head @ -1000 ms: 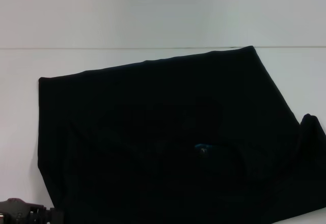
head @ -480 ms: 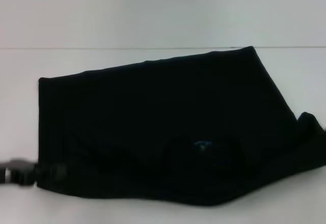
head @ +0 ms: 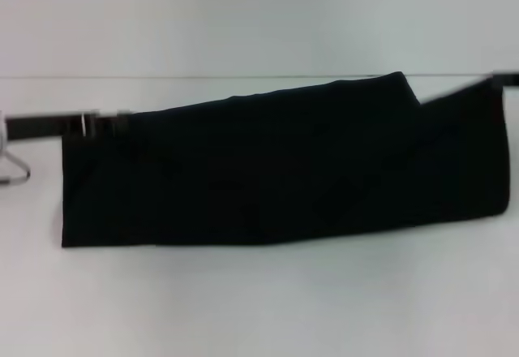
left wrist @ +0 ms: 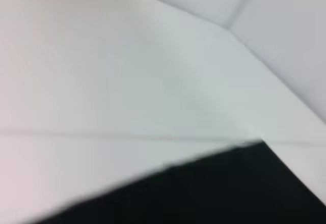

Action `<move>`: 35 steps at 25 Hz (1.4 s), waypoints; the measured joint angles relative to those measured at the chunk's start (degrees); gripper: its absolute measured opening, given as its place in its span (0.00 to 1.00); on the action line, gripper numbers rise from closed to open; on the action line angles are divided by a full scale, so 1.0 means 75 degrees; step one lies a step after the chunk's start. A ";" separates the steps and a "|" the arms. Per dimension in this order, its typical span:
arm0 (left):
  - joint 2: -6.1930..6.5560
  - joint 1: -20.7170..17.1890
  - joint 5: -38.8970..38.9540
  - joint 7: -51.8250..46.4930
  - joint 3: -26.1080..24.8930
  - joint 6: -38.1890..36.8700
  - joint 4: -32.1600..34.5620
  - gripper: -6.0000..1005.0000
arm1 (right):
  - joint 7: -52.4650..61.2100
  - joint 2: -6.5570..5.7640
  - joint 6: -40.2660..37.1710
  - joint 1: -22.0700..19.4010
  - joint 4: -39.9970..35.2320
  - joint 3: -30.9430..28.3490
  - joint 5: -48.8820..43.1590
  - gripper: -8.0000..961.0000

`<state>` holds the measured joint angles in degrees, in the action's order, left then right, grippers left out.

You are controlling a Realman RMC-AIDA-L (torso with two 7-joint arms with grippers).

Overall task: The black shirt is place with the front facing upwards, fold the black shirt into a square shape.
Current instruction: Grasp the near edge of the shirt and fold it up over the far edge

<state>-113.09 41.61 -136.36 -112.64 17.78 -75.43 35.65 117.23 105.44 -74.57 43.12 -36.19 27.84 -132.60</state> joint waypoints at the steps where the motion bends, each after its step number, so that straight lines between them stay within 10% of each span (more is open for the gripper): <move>1: 0.0003 0.0079 -0.0003 -0.0067 0.0037 0.0285 -0.0034 0.06 | 0.0061 0.0000 0.0373 0.0186 0.0124 0.0191 -0.0009 0.02; 15: -0.0296 0.0524 0.0044 -0.0355 0.0941 0.3623 -0.0243 0.06 | 0.0776 0.0383 0.3879 0.1647 0.1424 0.1895 -0.0062 0.02; 35: -0.0487 0.0353 0.0051 -0.0343 0.1044 0.4800 -0.0266 0.06 | 0.0552 0.0490 0.4540 0.1861 0.1597 0.1925 -0.0009 0.04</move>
<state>-116.74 44.26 -135.98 -115.21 25.61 -39.43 33.66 121.37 109.12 -40.52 57.08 -24.22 42.28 -132.67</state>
